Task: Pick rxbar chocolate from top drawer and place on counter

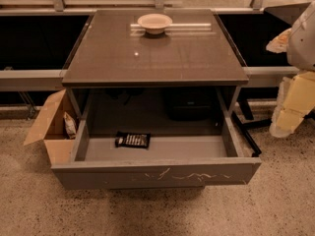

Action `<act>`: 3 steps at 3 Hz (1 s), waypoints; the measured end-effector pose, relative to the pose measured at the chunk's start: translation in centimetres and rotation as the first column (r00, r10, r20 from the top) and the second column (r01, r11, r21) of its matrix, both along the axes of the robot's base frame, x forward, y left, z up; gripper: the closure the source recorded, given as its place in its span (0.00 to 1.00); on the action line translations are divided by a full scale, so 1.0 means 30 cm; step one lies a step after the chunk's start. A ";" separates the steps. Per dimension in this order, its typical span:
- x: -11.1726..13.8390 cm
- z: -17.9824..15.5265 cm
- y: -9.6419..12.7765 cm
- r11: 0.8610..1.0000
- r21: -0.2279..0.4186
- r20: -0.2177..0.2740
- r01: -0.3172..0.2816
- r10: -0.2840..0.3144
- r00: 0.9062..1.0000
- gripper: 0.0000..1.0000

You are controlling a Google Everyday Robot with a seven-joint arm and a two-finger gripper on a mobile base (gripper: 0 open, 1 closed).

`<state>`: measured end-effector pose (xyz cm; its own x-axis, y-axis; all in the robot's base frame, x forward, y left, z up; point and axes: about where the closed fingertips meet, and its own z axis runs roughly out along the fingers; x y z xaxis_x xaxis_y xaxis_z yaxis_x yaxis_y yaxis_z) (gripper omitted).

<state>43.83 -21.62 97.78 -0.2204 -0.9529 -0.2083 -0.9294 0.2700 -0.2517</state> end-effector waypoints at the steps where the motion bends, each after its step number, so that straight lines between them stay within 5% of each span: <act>1: 0.000 0.000 0.000 1.000 0.001 0.000 0.000 0.000 1.000 0.00; 2: 0.044 -0.062 0.066 0.995 0.096 0.004 -0.041 0.041 0.999 0.00; 3: 0.117 -0.175 0.218 0.950 0.288 0.014 -0.121 0.122 0.992 0.00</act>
Offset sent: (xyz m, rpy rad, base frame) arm 0.0383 0.0559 -0.0560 0.2857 0.0128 0.1224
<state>47.33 -15.07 92.52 -0.1079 -0.8722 -0.4771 -0.9606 0.2150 -0.1759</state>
